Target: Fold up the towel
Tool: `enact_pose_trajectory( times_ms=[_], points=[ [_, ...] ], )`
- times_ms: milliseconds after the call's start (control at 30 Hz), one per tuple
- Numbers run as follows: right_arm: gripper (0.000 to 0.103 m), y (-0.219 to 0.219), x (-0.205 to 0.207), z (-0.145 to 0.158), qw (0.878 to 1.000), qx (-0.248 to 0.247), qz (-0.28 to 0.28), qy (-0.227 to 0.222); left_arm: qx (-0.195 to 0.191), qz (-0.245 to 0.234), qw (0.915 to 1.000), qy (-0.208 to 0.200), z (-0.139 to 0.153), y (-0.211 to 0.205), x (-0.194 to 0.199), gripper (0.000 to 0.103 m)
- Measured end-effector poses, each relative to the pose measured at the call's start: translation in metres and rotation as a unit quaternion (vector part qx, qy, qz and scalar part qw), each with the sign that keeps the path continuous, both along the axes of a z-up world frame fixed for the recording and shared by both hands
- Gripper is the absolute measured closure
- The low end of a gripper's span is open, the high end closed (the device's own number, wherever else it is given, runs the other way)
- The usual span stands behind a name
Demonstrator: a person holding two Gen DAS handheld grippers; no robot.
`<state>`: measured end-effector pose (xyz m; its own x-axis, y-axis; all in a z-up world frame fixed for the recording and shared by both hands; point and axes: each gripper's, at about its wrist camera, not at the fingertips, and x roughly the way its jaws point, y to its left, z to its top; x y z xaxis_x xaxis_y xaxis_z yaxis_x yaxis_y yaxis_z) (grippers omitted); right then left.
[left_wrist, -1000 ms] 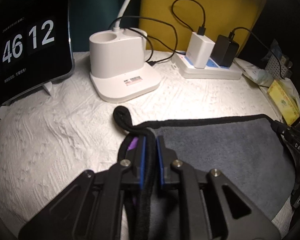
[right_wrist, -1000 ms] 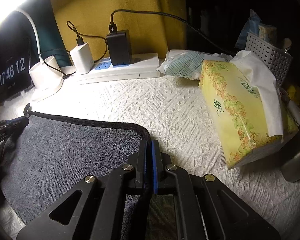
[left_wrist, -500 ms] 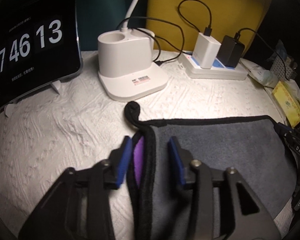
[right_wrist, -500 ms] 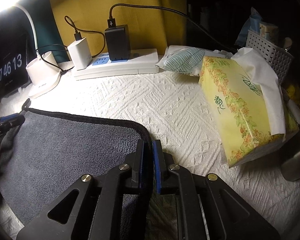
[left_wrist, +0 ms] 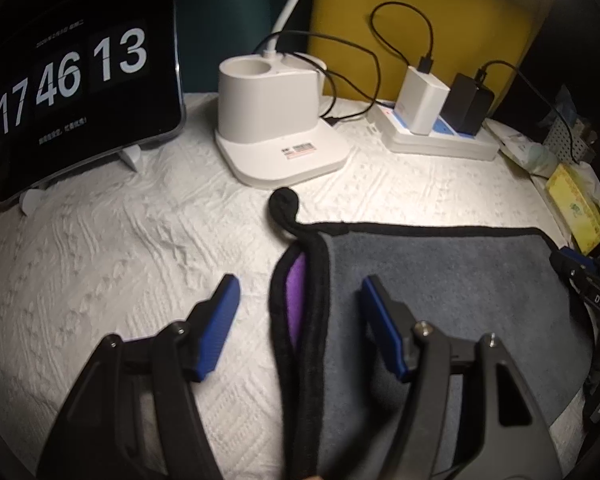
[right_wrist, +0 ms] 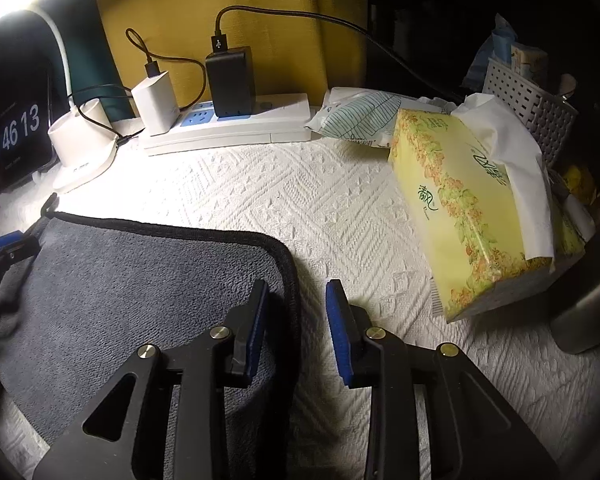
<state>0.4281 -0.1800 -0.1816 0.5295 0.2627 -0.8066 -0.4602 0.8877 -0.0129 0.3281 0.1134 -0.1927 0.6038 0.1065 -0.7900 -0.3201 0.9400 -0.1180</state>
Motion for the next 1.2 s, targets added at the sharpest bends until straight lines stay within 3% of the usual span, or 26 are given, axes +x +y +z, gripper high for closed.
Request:
enact_pose_trajectory(
  times_ms=[1200],
  points=[
    [0.06, 0.0, -0.062, 0.016, 1.0, -0.003, 0.004, 0.0, -0.026, -0.024, 0.9993, -0.013, 0.017, -0.029, -0.065, 0.038]
  ],
)
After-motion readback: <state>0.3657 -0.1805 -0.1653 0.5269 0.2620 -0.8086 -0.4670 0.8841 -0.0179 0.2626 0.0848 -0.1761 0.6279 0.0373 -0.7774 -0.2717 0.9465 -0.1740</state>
